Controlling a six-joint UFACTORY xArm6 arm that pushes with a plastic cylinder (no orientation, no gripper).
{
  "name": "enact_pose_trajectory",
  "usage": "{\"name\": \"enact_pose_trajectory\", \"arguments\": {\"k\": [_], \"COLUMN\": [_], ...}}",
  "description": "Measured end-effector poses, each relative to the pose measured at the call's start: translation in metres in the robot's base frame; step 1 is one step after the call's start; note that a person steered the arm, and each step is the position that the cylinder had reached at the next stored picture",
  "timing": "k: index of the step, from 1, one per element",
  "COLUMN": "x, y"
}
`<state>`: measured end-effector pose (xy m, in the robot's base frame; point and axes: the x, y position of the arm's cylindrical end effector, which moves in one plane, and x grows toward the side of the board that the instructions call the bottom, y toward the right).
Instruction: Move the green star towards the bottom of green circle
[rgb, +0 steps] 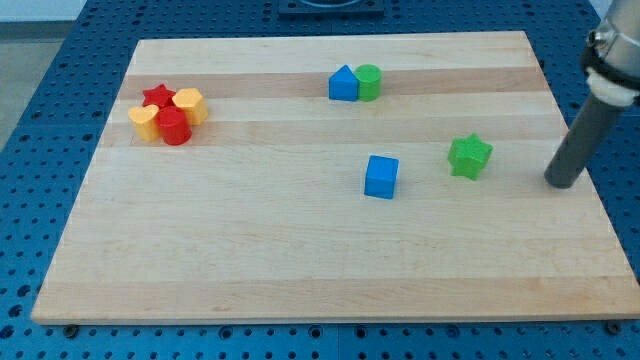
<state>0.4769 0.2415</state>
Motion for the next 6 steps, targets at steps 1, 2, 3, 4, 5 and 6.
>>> {"name": "enact_pose_trajectory", "arguments": {"k": [1,2,3,4,5,6], "x": [-0.009,-0.039,-0.049,-0.040,-0.056,-0.074], "y": [-0.053,-0.089,-0.096,-0.091,-0.095,-0.140]}}
